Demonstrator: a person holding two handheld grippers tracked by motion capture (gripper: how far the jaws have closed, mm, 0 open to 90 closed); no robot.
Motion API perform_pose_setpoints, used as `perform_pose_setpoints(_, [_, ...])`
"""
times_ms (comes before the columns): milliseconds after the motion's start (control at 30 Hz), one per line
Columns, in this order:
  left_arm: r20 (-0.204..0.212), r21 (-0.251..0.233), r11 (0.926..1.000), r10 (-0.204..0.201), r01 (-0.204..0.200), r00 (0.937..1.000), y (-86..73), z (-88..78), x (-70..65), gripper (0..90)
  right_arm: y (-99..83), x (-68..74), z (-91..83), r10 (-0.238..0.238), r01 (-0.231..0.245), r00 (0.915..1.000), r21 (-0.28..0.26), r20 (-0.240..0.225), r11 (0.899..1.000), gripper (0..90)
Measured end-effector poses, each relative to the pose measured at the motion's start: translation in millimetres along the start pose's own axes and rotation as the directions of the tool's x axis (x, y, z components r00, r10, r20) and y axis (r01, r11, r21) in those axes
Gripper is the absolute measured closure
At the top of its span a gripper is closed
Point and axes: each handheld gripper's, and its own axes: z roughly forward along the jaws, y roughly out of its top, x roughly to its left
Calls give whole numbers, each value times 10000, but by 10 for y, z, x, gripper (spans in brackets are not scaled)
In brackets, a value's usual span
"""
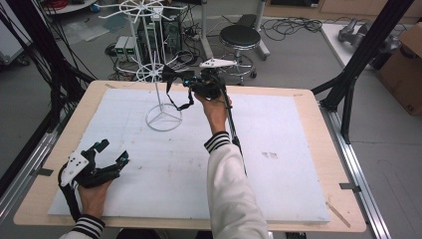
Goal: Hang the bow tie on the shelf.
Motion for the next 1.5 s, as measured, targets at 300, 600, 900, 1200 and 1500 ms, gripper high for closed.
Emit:
perform_pose_setpoints(300, [-9,-41,10000,41,-41,10000,-2,3,-3,148,-65,-27,64,153,-153,9999,187,5,9997,843])
perform_pose_setpoints(600, [-20,-52,10000,41,-41,10000,-2,4,-4,148,-113,-27,90,225,-224,9997,300,-23,9993,832])
perform_pose_setpoints(900, [-10,-79,10000,57,-57,10000,-3,3,-7,148,-95,39,92,-200,187,9994,452,291,9988,691])
perform_pose_setpoints(1200, [15,-78,10000,23,-23,10000,-3,-5,-6,148,-72,84,30,-311,251,9974,920,647,9954,455])
perform_pose_setpoints(1500, [32,-215,9998,9,-8,10000,-6,-16,1,146,-15,199,-137,-212,132,9989,1772,428,9841,157])
